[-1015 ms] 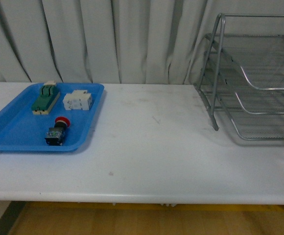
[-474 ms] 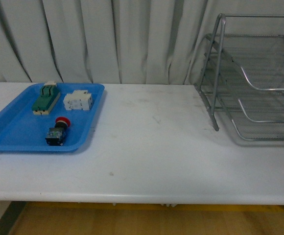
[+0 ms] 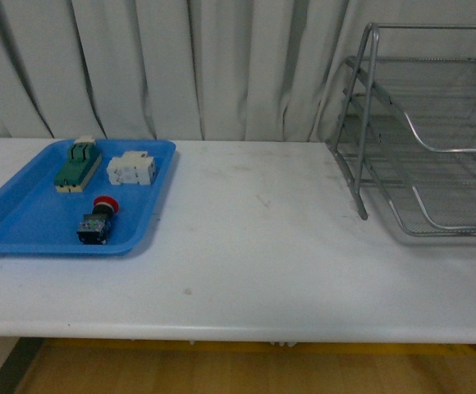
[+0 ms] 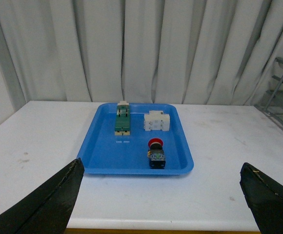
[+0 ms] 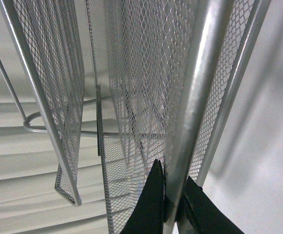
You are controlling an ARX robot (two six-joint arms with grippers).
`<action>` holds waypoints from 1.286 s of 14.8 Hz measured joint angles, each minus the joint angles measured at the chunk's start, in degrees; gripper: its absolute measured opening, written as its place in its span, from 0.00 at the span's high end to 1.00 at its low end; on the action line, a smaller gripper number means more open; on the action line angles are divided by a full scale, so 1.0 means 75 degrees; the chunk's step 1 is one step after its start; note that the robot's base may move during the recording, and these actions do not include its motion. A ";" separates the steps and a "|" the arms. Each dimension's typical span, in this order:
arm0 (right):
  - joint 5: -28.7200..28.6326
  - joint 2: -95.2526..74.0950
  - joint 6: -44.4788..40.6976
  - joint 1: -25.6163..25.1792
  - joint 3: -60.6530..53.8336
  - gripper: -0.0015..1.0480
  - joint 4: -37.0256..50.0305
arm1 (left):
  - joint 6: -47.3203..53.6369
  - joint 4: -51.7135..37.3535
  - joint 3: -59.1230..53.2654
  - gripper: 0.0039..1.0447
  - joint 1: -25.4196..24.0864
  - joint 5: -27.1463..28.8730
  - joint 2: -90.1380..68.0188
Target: Place button on rack with both arms
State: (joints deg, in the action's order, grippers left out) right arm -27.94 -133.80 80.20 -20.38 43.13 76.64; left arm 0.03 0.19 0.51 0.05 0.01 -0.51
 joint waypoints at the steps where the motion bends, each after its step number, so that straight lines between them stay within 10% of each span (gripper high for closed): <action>1: -0.0012 0.0067 -0.0029 -0.0076 -0.0166 0.96 0.0017 | 0.0000 0.0000 0.0000 0.06 0.0000 0.0000 0.0000; 8: -0.0338 0.0408 -0.0338 -0.0443 -0.1151 0.93 0.0102 | 0.0000 0.0000 0.0000 0.06 0.0000 0.0000 0.0000; 14: -0.0152 0.0568 -0.0842 -0.0542 -0.1836 0.04 -0.0286 | 0.0000 0.0003 0.0000 0.06 0.0000 0.0000 0.0000; 19: -0.0303 0.1125 -0.0836 -0.0542 -0.2375 0.06 -0.0382 | 0.0000 0.0000 0.0000 0.06 0.0000 0.0000 0.0000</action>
State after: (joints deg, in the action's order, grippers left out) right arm -30.22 -125.36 73.93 -24.45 25.32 73.78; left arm 0.03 0.19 0.51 0.05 0.01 -0.51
